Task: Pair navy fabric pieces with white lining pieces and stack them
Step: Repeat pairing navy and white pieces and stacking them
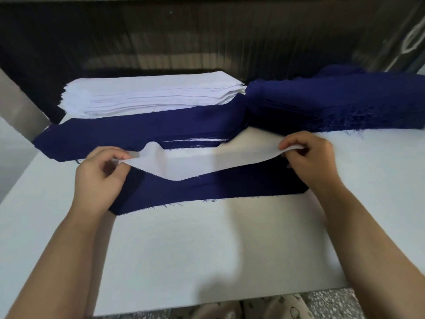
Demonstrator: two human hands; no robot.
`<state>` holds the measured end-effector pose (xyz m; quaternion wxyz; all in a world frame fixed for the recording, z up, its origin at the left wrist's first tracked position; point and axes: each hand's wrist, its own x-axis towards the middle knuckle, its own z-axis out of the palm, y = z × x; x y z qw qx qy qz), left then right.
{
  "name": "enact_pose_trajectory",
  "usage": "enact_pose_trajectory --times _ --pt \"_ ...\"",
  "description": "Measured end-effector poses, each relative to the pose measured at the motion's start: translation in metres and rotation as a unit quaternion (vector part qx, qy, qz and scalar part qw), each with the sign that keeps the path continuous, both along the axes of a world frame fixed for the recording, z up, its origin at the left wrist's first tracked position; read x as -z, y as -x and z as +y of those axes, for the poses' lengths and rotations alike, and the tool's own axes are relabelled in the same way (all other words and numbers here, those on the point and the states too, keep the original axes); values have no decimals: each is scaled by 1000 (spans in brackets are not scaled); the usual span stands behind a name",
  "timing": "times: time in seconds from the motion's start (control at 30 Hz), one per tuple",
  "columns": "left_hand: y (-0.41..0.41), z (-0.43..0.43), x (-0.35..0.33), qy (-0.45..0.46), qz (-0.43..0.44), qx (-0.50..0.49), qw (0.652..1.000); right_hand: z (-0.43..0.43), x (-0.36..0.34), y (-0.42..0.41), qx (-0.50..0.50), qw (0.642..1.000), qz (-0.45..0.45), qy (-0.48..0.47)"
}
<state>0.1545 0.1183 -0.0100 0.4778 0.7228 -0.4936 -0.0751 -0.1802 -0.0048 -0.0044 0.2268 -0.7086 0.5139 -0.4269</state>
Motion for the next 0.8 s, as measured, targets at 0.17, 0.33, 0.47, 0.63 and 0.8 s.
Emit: enact_pose_trajectory --times 0.17,0.33,0.47,0.63,0.8 --pt "-7 0 -2 -97 7 6 995 -2 0 5 4 998 47 -28" --pt "-2 0 0 -78 41 25 996 -3 2 3 -26 995 79 -55" --pt "-3 3 -2 -15 110 48 993 -1 -1 4 -39 995 16 -94" --pt "-12 0 3 4 90 -27 996 1 -8 8 -28 992 -98 -69" --pt "-15 4 0 -43 2 6 999 -8 1 12 17 997 0 -69"
